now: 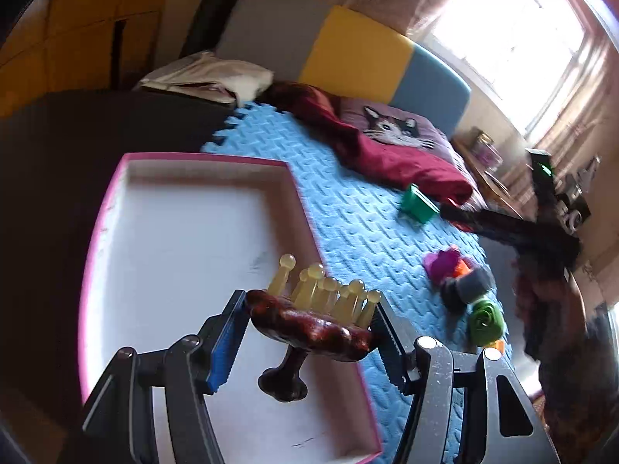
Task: Organize rigid objects
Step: 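Carry the massager into the white tray and open the left gripper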
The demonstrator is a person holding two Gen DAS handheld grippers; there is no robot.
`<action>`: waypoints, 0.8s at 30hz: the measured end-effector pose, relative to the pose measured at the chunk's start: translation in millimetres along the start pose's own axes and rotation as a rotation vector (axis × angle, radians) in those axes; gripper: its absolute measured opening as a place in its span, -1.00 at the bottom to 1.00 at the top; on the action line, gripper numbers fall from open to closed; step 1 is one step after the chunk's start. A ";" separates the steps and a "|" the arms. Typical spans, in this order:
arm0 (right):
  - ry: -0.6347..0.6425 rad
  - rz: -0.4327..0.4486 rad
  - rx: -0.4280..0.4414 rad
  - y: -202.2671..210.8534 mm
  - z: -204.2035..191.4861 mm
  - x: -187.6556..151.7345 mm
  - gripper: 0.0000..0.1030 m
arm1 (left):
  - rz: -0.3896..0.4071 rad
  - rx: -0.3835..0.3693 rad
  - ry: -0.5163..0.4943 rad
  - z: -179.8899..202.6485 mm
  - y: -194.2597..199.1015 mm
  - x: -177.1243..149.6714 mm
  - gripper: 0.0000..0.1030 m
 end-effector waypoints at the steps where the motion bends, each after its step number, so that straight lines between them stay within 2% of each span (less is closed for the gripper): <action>1: 0.046 0.007 0.024 4.1 -16.0 -8.6 0.49 | 0.005 0.012 0.010 -6.6 2.6 -0.4 0.22; 4: 0.159 -0.002 0.098 5.8 -58.5 -41.6 0.49 | 0.012 0.051 0.058 -33.9 10.2 -1.6 0.22; 9: 0.246 -0.065 0.073 -25.7 -84.1 -92.6 0.49 | 0.036 0.107 0.093 -65.9 19.5 2.1 0.22; 12: 0.276 -0.028 0.050 -32.6 -85.2 -96.7 0.49 | 0.044 0.118 0.106 -78.5 20.4 6.0 0.22; 17: 0.280 -0.005 0.073 -34.0 -84.2 -98.8 0.49 | 0.037 0.141 0.121 -92.7 14.8 15.6 0.22; 21: 0.278 -0.002 0.072 -36.3 -81.0 -96.9 0.50 | 0.019 0.155 0.095 -92.4 2.2 26.8 0.22; 24: 0.282 -0.004 0.067 -35.9 -82.3 -96.6 0.50 | -0.010 0.135 0.088 -84.2 -12.0 36.3 0.22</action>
Point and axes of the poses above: each gripper's, at about its wrist camera, not at the fingertips, and y roughly against the way its jaws point, z to its right, x to its top, the point moved 10 cm from there along -y, roughly the way its jaws point, and after that the axes turned 3 degrees about -x, right-handed, at the moved point
